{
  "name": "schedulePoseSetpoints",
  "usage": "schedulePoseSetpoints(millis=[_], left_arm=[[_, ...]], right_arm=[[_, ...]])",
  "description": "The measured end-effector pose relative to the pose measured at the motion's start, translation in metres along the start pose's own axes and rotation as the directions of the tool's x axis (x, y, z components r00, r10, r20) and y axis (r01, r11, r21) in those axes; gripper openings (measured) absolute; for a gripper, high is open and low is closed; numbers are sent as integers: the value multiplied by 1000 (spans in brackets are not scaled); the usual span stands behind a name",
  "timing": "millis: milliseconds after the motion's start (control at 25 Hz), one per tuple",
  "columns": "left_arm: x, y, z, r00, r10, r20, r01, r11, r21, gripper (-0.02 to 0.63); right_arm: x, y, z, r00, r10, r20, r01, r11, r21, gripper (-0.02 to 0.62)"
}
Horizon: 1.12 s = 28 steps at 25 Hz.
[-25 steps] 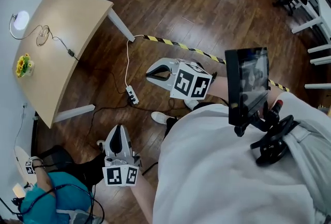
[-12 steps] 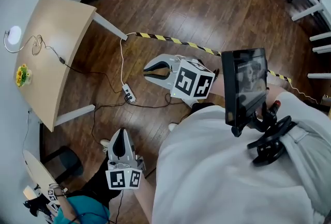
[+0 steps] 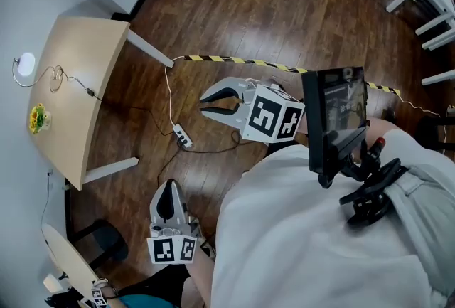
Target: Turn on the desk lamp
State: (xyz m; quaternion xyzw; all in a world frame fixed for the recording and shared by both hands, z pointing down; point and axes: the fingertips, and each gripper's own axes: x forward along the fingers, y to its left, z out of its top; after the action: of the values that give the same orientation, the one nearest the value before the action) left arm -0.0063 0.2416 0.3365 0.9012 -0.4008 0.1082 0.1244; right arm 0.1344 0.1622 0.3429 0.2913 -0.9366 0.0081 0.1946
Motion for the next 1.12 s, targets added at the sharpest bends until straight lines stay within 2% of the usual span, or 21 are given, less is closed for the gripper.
schedulePoseSetpoints(millis=[160, 360, 520, 840, 1120], left_arm=[[3, 4, -8, 1000, -17, -16, 16, 1000, -26, 20], [-46, -5, -21, 999, -48, 15, 48, 999, -10, 20], [-60, -5, -28, 998, -58, 25, 58, 998, -13, 20], [-61, -13, -34, 997, -75, 27, 76, 997, -16, 20], [-48, -17, -30, 997, -78, 26, 79, 997, -15, 20]], right_arm=[[-1, 2, -1, 1000, 1, -10, -1, 1000, 22, 53], [-16, 57, 13, 999, -33, -36, 32, 999, -28, 54], [-16, 78, 15, 998, -44, -44, 41, 998, -55, 52], [-25, 85, 13, 996, -54, -67, 49, 996, -79, 52], [-29, 75, 9, 996, -51, -70, 45, 996, -82, 52]])
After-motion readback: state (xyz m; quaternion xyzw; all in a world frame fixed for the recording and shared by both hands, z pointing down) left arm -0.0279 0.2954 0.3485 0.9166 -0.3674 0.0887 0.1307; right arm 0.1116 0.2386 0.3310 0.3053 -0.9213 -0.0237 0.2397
